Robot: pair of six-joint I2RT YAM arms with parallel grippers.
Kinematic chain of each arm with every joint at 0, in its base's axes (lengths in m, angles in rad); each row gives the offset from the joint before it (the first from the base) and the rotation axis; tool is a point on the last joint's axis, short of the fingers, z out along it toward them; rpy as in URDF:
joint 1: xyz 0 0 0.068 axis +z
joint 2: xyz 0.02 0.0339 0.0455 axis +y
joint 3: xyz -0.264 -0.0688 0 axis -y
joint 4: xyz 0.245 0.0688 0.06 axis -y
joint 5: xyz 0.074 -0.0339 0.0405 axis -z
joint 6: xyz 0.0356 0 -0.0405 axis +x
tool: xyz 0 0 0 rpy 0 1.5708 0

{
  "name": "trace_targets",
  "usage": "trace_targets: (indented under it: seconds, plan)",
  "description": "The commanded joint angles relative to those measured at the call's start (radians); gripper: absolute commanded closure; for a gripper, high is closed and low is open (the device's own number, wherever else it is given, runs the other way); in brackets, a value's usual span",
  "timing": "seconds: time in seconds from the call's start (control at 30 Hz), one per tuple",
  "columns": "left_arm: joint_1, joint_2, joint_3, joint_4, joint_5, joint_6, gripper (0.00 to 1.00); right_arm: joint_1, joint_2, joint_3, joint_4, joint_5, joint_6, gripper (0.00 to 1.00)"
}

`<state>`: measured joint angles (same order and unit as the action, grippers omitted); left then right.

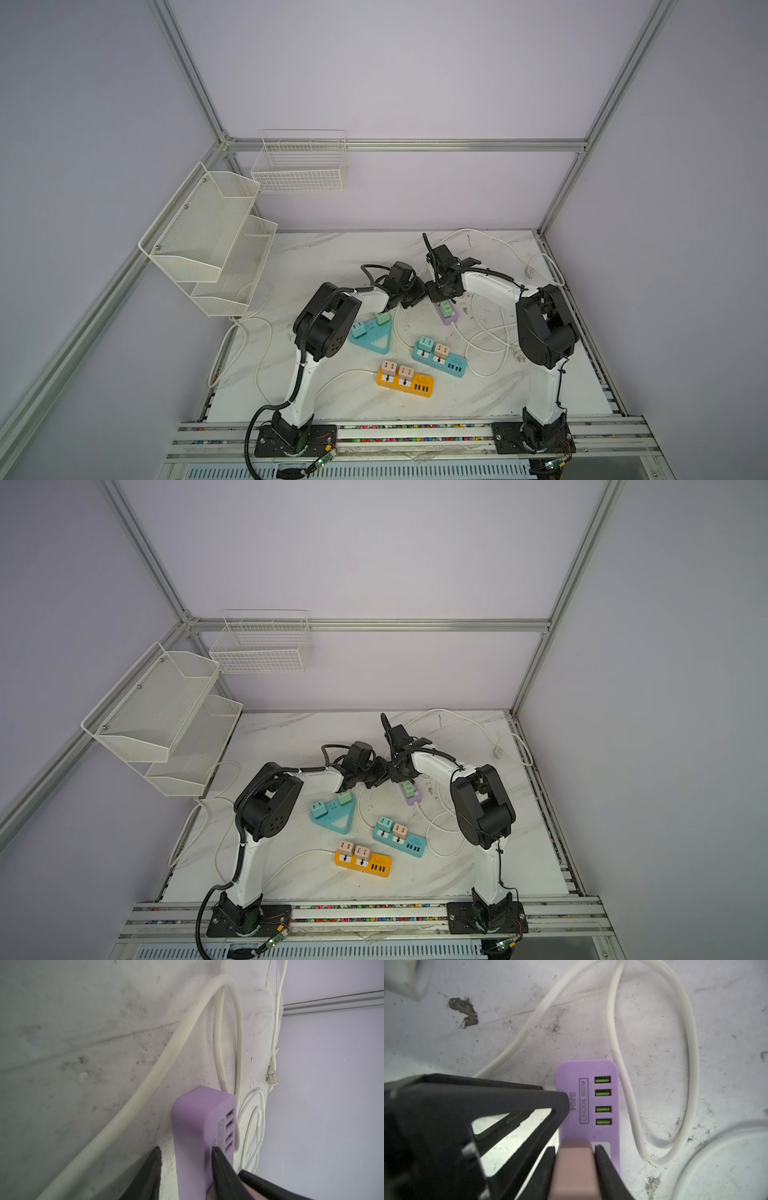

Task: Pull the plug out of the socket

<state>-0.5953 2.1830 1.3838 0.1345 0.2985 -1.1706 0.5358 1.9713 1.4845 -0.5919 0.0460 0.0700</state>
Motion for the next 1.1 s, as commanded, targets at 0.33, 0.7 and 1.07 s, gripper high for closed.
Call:
trace_targets:
  seconds: [0.33,0.7,1.07]
  plan:
    - [0.034,-0.048,0.000,0.059,0.025,-0.021,0.54,-0.005,-0.025,0.012,0.019,-0.096,-0.014,0.78]
    - [0.034,-0.038,0.000,0.077,0.043,-0.031,0.51,-0.043,-0.066,-0.007,0.059,-0.170,0.008,0.83]
    - [0.029,-0.019,0.008,0.075,0.066,-0.024,0.57,-0.048,-0.067,-0.024,0.075,-0.141,0.014,0.86]
